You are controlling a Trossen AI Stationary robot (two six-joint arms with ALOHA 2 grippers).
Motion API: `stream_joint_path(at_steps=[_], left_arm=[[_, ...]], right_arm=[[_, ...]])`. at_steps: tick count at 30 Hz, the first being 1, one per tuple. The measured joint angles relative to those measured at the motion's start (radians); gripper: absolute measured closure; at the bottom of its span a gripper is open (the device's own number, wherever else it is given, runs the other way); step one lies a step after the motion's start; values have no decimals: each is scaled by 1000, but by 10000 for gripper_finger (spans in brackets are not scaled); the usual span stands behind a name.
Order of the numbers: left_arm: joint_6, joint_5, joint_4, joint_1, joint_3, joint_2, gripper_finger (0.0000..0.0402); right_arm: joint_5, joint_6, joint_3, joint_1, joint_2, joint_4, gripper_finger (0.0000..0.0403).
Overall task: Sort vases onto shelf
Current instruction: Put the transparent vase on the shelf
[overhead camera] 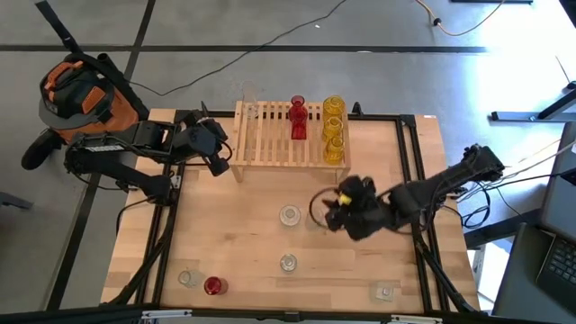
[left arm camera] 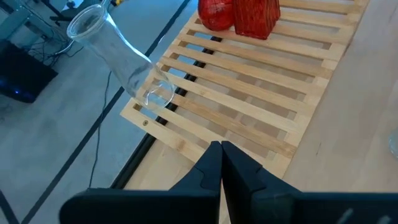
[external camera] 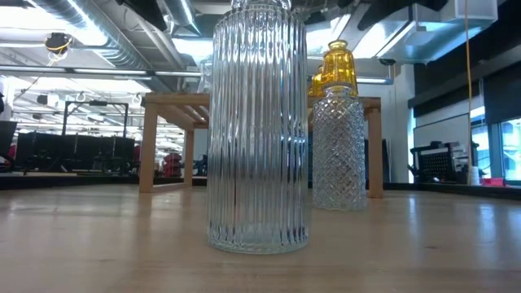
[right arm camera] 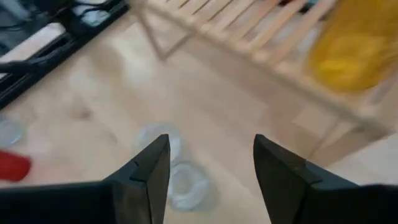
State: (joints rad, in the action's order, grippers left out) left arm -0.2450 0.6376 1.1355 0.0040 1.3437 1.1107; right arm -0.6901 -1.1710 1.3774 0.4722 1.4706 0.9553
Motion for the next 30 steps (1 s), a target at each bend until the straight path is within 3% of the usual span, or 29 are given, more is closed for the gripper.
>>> stream_joint_path(at_steps=[9,13,27,30], left_arm=[[3,0,1,0,0,0,401],[3,0,1,0,0,0,401],[-32,-30,34,0,0,0,401],[-32,-30,34,0,0,0,401]], right_arm=[[-11,110,-194,74,94,-339,219],[45,213,-251,65,128,-499,219],[-13,260,-271,51,138,-521,218],[-36,263,-271,51,138,-536,202]])
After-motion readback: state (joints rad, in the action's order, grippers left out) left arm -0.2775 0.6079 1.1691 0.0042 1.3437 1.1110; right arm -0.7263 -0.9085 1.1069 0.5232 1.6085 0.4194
